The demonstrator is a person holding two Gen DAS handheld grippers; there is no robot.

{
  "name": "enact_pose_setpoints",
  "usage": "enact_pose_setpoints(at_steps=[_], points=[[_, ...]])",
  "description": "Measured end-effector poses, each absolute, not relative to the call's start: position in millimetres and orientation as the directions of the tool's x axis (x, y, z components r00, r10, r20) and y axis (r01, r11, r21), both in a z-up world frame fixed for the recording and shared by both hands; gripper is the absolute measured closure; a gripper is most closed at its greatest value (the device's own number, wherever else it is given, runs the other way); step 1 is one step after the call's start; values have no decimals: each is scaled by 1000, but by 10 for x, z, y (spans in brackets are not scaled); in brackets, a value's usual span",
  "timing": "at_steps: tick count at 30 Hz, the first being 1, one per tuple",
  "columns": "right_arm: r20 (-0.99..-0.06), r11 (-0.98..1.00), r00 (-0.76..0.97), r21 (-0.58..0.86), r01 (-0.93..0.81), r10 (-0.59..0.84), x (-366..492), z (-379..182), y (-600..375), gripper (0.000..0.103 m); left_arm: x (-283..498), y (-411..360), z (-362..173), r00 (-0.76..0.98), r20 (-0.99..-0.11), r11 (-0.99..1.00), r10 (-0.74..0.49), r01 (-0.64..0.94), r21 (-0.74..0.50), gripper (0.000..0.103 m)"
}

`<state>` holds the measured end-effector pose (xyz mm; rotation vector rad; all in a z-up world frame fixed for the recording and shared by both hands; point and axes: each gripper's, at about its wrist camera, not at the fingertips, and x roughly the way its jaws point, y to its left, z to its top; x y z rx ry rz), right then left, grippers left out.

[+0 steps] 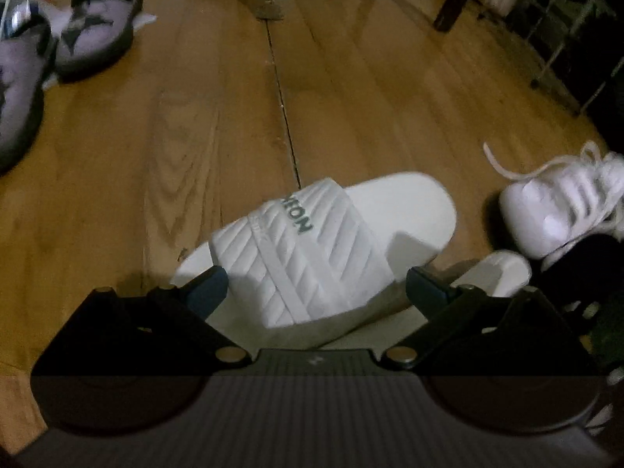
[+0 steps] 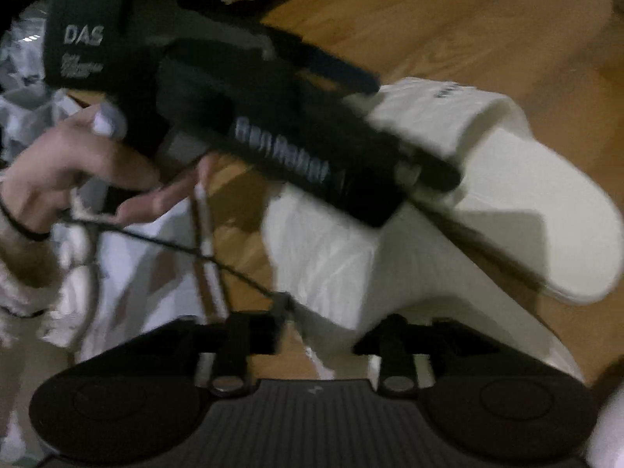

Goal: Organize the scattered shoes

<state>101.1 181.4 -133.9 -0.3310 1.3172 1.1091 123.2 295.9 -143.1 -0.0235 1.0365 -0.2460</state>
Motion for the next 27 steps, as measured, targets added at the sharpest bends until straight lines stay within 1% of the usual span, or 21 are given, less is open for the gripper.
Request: enact_pose_setpoints(at_steps=[2, 3, 4, 5, 6, 7, 10, 11, 12, 13, 14, 15, 16, 20, 22, 24, 27], points=[[-870, 546, -73, 368, -752, 487, 1000, -1236, 1625, 49, 1190, 2967, -1372, 492, -853, 983, -176, 134, -125, 4], [-858, 580, -38, 378, -722, 512, 993, -1149, 1509, 45, 1144, 2959, -1295, 495, -856, 988, -152, 101, -117, 4], [-854, 592, -24, 381, -710, 520, 993, -1116, 1475, 32, 1089, 2944, -1204, 499, -857, 991, -130, 73, -108, 4], [-850, 636, 27, 373, -676, 526, 955, -1009, 1348, 27, 1034, 2928, -1113, 502, -858, 994, -108, 44, -100, 4], [-844, 689, 92, 363, -628, 528, 904, -871, 1181, 15, 958, 2868, -993, 503, -858, 995, -99, 43, -89, 4], [-848, 741, 157, 334, -583, 506, 841, -741, 1015, 10, 874, 2790, -862, 503, -859, 996, -94, 52, -78, 3], [-873, 837, 266, 244, -490, 410, 690, -509, 673, 9, 652, 2590, -535, 505, -862, 999, -43, 43, -24, 3], [-887, 873, 291, 207, -441, 357, 624, -436, 528, 9, 541, 2480, -374, 513, -858, 1000, -3, 0, -4, 1], [-900, 903, 306, 180, -390, 311, 563, -369, 368, 9, 475, 2402, -267, 516, -856, 1000, -5, -16, -16, 1], [-910, 928, 316, 156, -340, 268, 506, -304, 203, 9, 435, 2348, -194, 517, -856, 999, -26, -18, -41, 1], [-910, 942, 337, 137, -307, 242, 440, -249, 44, 9, 367, 2237, -87, 527, -846, 995, -84, 4, -96, 0], [-908, 950, 353, 124, -287, 225, 370, -216, -78, 4, 303, 2123, -4, 532, -838, 992, -122, 36, -121, 0], [-907, 957, 365, 113, -269, 209, 300, -188, -187, 1, 258, 2001, 50, 527, -839, 991, -136, 72, -115, 0], [-908, 979, 400, 41, -202, 121, 149, -75, -550, 1, 146, 1542, 201, 477, -859, 972, -186, 217, -90, 0], [-906, 986, 419, -15, -167, 57, 78, -9, -739, 1, 145, 1402, 249, 430, -871, 956, -238, 262, -132, 0], [-903, 989, 430, -43, -144, 23, 27, 67, -898, 1, 173, 1325, 284, 379, -877, 939, -296, 284, -195, 0], [-911, 992, 411, -71, -101, -23, 9, 191, -1115, 0, 198, 1260, 369, 338, -889, 933, -307, 290, -213, 0]])
